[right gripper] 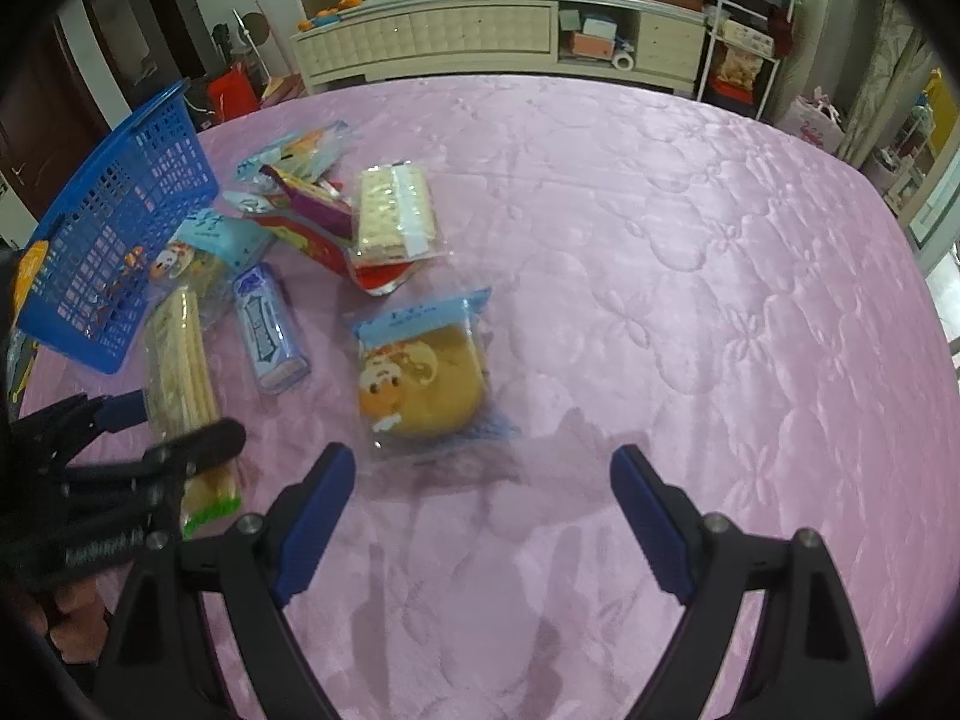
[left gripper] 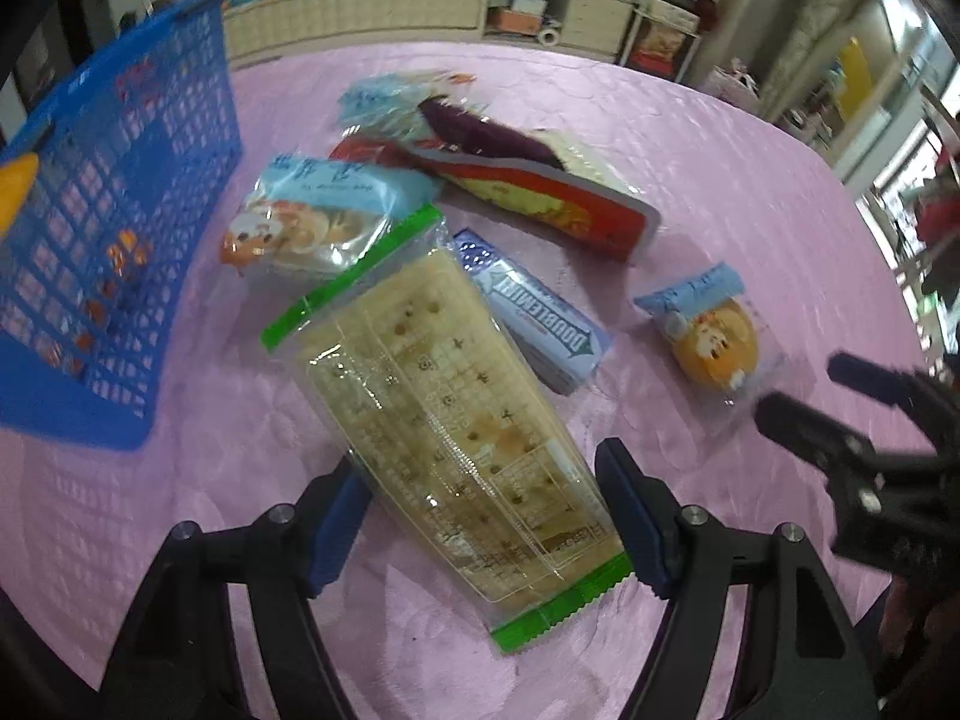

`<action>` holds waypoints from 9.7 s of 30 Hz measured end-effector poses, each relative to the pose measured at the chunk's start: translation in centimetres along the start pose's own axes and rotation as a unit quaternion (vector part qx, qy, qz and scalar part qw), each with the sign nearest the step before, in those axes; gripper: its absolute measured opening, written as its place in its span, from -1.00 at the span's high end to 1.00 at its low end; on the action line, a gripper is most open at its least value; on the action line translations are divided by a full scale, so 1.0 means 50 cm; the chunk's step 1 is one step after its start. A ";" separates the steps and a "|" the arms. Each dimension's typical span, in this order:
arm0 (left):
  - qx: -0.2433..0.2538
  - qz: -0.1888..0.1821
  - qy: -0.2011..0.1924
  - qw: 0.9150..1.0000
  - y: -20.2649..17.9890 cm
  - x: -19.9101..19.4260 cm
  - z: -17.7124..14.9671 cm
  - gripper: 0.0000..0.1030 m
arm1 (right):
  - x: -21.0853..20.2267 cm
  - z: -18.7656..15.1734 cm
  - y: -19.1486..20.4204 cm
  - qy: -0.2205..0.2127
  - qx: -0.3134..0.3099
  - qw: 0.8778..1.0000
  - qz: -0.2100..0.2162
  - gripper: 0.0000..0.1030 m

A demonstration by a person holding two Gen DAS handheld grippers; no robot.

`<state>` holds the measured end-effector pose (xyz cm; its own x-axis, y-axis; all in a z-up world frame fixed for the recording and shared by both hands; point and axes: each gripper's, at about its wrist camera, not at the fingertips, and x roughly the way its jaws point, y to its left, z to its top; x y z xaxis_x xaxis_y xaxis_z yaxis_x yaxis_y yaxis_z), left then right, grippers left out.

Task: Organize snacks
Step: 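Grasp the cracker pack with the left tool while the right tool grasps the round cake bag, then carry both packs over the blue basket and open both tools to drop them, then withdraw both tools from the basket toward the remaining snacks, then grasp the blue Dan Huang Su pouch with the left tool while the right tool approaches the pile, then drop the blue pouch into the basket with the left tool while the right tool grasps another blue pouch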

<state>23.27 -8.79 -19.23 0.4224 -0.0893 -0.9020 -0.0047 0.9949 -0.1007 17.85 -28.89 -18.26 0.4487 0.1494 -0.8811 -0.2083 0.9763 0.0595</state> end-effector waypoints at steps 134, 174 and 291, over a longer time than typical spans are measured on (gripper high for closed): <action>0.047 0.008 -0.084 0.995 0.516 -0.276 0.162 -0.20 | 0.023 0.332 0.605 -0.056 -0.177 0.982 0.041 -0.52; 0.107 0.005 -0.144 0.984 0.223 -0.430 0.083 -0.40 | -0.273 0.158 0.339 -0.144 -0.085 0.986 0.000 -0.60; -0.036 0.038 0.006 0.999 0.425 -0.113 0.288 -0.26 | 0.217 0.383 0.324 0.090 -0.103 0.991 -0.010 -0.88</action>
<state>33.85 13.51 -10.21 0.4077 -0.0146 -0.9130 -0.1019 0.9929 -0.0614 35.97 -8.45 -17.85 0.2956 0.0818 -0.9518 -0.3822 0.9232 -0.0394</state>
